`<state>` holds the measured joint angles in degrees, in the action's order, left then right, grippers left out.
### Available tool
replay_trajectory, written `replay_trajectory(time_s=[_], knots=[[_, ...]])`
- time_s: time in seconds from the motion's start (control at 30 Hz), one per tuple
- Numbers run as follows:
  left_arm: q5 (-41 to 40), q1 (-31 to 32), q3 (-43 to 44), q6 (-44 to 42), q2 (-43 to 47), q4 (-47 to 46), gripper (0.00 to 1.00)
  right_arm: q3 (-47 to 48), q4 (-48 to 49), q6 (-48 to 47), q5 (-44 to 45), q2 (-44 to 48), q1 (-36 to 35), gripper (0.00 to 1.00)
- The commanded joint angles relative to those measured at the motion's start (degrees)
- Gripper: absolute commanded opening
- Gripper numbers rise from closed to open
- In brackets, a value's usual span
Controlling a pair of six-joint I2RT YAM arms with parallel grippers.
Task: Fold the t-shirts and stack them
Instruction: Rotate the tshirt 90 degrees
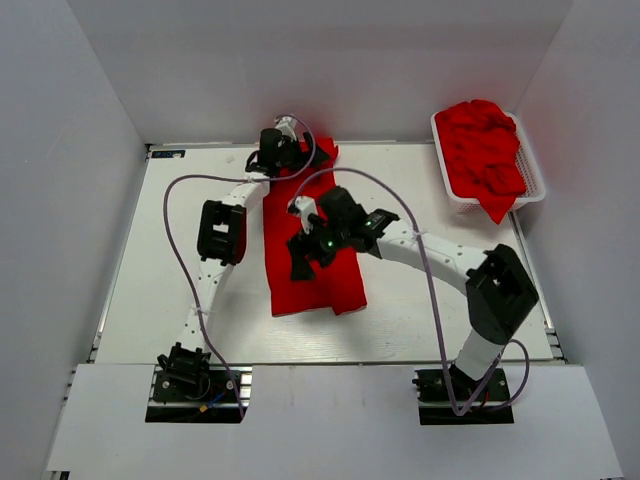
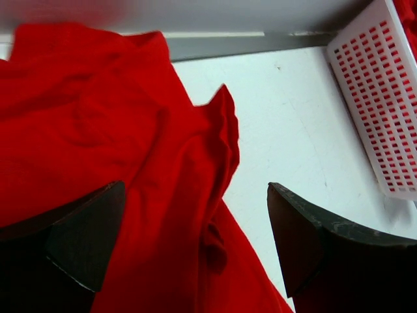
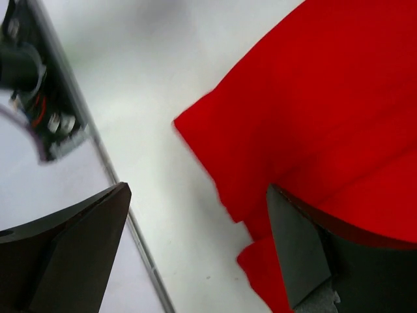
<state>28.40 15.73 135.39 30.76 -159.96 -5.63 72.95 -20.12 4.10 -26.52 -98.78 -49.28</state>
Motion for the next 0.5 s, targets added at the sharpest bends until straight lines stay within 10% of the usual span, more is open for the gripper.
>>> replay_trajectory(time_s=[0.0, 0.3, 0.47], knots=[[-3.3, -0.7, 3.5, -2.5, 9.6, 3.2, 1.0, 5.3, -0.6, 2.0, 12.0, 5.3, 1.0, 0.9], [-23.9, -6.0, -3.8, -13.3, 34.6, 22.8, 1.0, 6.0, -2.8, 12.3, 41.6, 10.9, 4.4, 0.9], [-33.1, -6.5, -26.0, -12.0, 52.9, 34.6, 1.0, 12.6, -3.0, 10.9, 47.4, 2.0, 8.2, 0.88]])
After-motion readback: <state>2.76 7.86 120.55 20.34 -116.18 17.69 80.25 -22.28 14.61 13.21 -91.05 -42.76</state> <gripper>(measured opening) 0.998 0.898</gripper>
